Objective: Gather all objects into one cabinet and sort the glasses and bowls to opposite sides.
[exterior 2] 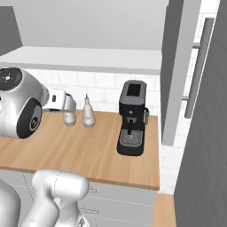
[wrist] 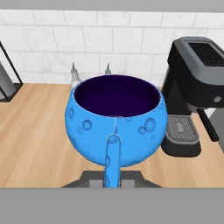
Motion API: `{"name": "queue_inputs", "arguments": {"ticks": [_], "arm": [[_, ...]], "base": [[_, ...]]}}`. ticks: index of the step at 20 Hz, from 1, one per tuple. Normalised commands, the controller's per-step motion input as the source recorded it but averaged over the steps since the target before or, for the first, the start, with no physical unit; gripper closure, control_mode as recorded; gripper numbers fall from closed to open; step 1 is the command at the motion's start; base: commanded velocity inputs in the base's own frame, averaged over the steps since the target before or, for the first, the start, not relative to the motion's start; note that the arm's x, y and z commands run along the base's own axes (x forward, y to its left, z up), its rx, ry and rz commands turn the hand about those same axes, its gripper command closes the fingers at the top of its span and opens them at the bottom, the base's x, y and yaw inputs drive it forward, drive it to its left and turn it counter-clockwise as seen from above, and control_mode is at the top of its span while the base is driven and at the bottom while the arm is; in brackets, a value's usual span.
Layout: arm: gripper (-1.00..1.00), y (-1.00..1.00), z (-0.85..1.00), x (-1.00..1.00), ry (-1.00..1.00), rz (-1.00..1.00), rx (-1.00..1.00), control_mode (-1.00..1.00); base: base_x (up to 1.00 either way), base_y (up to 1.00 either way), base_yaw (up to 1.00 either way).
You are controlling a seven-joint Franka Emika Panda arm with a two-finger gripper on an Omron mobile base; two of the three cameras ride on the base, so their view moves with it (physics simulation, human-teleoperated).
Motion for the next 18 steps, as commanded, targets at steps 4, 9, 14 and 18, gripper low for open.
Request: {"name": "queue_inputs", "arguments": {"ticks": [4, 9, 14, 18], "arm": [[1.0, 0.0, 0.08, 0.0, 0.0, 0.0, 0.01, 1.0], [1.0, 0.0, 0.0, 0.0, 0.0, 0.0, 0.0, 1.0], [1.0, 0.0, 0.0, 0.0, 0.0, 0.0, 0.0, 1.0], [1.0, 0.0, 0.0, 0.0, 0.0, 0.0, 0.0, 1.0]], "base": [[-0.02, 0.0, 0.0], [-0.67, 0.0, 0.02], [-0.99, 0.07, 0.24], [-0.76, 0.27, 0.66]]}}
